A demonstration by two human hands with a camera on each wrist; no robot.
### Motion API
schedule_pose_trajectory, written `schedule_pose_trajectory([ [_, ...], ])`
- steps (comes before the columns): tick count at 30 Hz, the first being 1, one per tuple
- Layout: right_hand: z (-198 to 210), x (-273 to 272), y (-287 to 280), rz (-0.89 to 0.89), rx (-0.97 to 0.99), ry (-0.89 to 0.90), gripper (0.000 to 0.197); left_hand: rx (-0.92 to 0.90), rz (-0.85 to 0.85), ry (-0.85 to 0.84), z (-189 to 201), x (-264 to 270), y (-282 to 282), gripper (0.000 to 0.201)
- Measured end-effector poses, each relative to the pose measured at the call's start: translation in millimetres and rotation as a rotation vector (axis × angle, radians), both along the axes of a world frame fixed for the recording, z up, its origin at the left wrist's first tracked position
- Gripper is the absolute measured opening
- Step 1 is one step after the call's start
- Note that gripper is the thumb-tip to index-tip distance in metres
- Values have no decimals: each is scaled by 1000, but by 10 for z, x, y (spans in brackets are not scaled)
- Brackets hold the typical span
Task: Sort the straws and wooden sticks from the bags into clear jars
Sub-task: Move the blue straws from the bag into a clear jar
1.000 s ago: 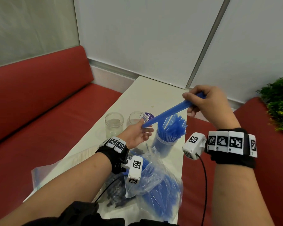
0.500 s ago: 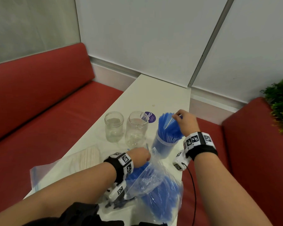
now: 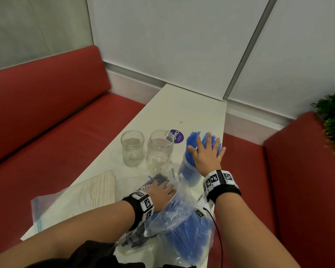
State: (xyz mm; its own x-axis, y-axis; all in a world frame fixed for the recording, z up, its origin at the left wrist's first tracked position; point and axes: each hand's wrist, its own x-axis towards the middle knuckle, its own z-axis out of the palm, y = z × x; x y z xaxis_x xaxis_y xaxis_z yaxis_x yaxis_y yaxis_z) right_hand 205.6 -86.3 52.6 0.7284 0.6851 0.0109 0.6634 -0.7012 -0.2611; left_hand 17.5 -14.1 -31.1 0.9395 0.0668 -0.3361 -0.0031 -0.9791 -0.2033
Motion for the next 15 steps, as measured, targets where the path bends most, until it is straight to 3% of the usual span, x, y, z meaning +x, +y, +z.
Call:
schedule_pose_trajectory([
  [2,41,-2,-2,-29,101,-52,72,-11,1,36,-7,7,-5,55],
  [4,33,-12,-23,-7,33,-62,77,-4,0,45,0,14,-5,51],
  [6,1,-19,-48,20,-57,-23,80,-9,-9,40,20,32,-7,49],
  [11,84,-96,-67,-28,41,73,78,-39,-20,22,131,63,-17,40],
  [13,116,-156,-87,-55,155,57,75,-52,10,11,187,71,-16,34],
  [15,152,-229,-105,-81,425,-29,63,-24,32,5,233,84,-19,31],
])
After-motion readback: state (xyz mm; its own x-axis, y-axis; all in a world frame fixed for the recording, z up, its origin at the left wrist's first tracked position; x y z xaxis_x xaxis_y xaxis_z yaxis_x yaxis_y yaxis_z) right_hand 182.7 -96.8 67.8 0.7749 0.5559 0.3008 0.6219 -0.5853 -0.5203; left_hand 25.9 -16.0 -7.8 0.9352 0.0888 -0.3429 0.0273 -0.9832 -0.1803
